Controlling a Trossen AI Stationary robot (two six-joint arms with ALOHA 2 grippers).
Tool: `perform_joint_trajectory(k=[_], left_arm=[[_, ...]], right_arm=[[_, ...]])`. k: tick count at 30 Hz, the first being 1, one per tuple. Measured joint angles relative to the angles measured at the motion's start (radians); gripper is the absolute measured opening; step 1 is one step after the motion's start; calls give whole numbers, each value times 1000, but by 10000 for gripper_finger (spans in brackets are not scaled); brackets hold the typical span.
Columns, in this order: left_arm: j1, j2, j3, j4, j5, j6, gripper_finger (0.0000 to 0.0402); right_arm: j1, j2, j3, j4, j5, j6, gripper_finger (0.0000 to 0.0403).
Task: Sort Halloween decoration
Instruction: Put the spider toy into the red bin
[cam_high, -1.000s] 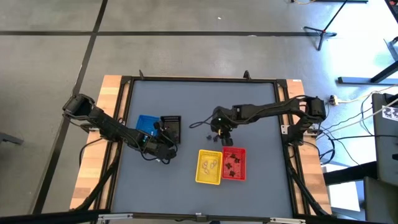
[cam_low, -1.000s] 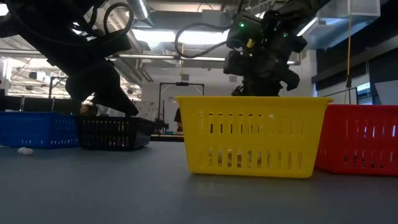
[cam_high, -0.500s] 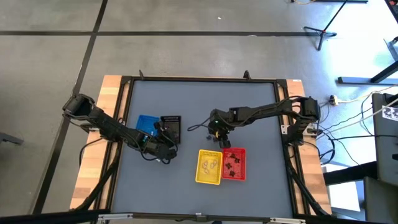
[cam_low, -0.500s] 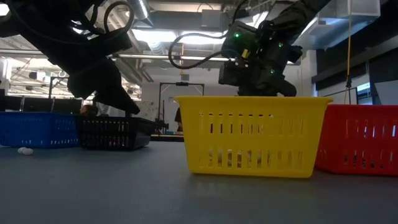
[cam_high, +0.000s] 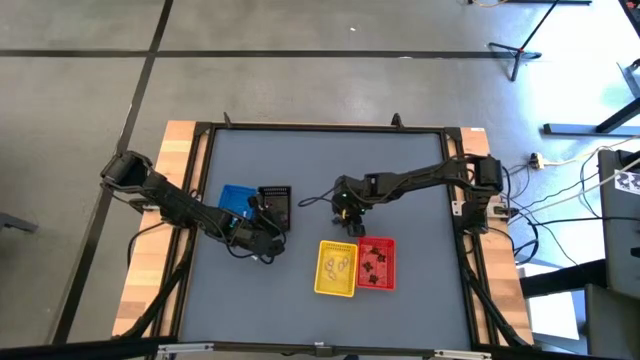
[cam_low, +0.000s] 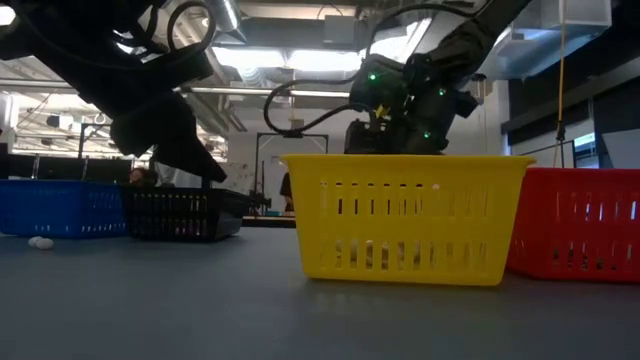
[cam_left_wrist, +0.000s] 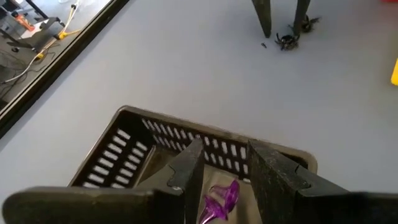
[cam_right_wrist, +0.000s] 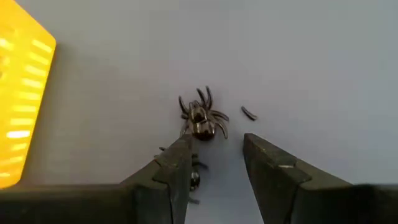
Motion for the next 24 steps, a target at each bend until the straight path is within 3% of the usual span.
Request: perform_joint_trajectory(k=[24], left_arm=[[1,0,0,4,4,0,115]], right_arm=[[1,31,0,91,-11,19,147]])
